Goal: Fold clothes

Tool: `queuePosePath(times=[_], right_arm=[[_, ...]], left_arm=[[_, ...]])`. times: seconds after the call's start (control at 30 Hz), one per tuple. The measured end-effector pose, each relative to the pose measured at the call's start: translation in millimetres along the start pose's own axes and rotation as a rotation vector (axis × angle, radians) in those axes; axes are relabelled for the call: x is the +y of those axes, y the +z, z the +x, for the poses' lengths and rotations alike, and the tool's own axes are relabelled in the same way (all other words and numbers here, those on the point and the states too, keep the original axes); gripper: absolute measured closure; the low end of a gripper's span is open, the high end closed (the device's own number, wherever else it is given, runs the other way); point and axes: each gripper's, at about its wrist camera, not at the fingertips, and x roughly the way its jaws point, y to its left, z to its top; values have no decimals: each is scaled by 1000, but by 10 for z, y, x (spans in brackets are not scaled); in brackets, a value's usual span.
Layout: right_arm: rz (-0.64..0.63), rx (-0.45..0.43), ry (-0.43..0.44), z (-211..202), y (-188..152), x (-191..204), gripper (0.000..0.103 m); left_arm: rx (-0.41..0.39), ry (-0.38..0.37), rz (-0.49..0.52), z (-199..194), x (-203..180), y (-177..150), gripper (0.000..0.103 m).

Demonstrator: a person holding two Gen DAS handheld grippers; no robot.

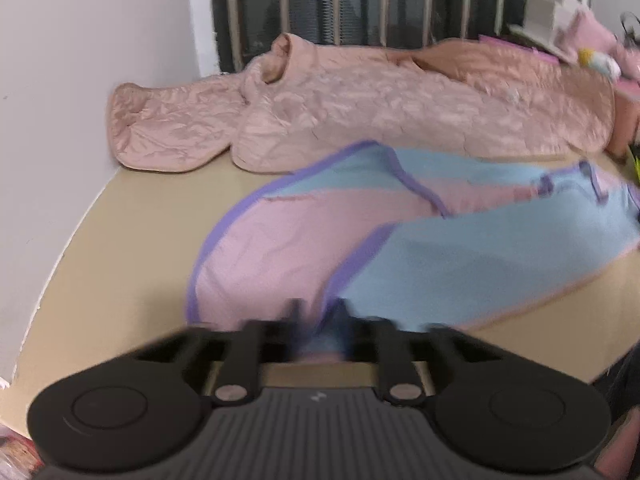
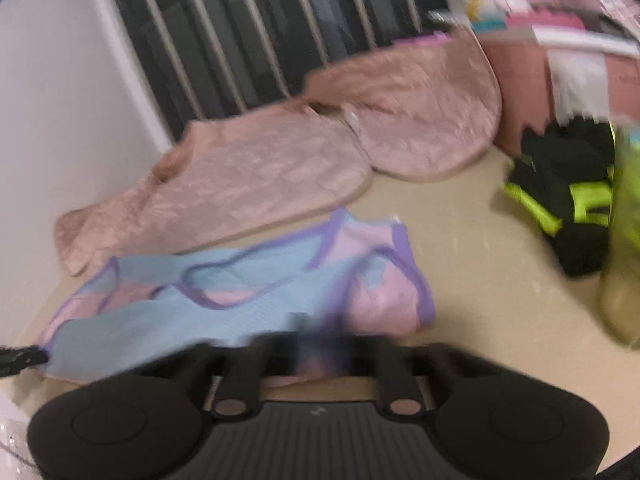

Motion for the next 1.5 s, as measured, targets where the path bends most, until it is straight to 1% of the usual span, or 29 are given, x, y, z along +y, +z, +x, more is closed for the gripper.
queuePosePath(times=[0.03,0.07,0.13,0.23,0.4,0.5,0.63,0.67,0.7,0.77,0.8,0.83,0.87,0.9,0.97,1.03,1.07,1.1,1.13,1.27,1.4,1.5], right_arm=[[12,-2,-10,-4,-20,-3,100],[8,-17,-19,-59,-36,5,100],[0,-47,-36,-170,-68,20,100],[-5,-88,-48,-371,-112,30,100],[-15,-127,-69,-568,-266,35,100],[-65,-176,-86,-688,-419,80,100],[-113,-129,-77,-724,-561,106,100],[-114,-140,-62,-766,-597,97,99],[-124,-164,-44,-827,-637,96,95],[-154,-171,-31,-891,-677,108,93],[-153,-167,-34,-890,-678,98,86],[-149,-163,-36,-888,-675,85,83],[-126,-161,-34,-878,-652,60,79],[-101,-159,-30,-870,-629,35,77],[-45,-145,-15,-834,-556,-22,73],[-20,-116,-25,-753,-503,-39,73],[-10,-96,-29,-700,-482,-48,77],[4,-81,-36,-651,-461,-57,96],[18,-80,-42,-638,-446,-60,100],[-18,-105,-53,-784,-478,-11,99],[-63,-118,-67,-929,-533,36,99],[-64,-93,-97,-879,-612,9,99]], left_arm=[[-3,3,11,-25,-35,-25,100],[-6,9,19,-52,-60,-47,101],[-15,17,14,-125,-92,-87,101],[-30,7,-8,-236,-110,-121,101],[-6,-3,-28,-264,-158,-208,101],[-3,-3,-23,-283,-198,-235,101],[19,-4,-41,-278,-191,-201,99],[25,-4,-45,-274,-186,-185,98],[29,-6,-47,-275,-180,-157,96],[6,-17,-46,-312,-183,-74,88],[-17,-33,-42,-333,-199,-11,76],[-41,-44,-29,-337,-227,51,60],[-61,-55,-15,-333,-257,113,57],[-70,-60,9,-293,-299,173,57],[-56,-63,38,-136,-360,257,57],[-27,-53,53,46,-395,318,58],[-4,-42,49,132,-394,329,58],[16,-35,39,181,-384,329,59],[35,-30,29,225,-373,325,60],[52,-45,-33,234,-249,259,59],[63,-22,-32,223,-196,246,57],[61,-23,-32,222,-181,244,57]])
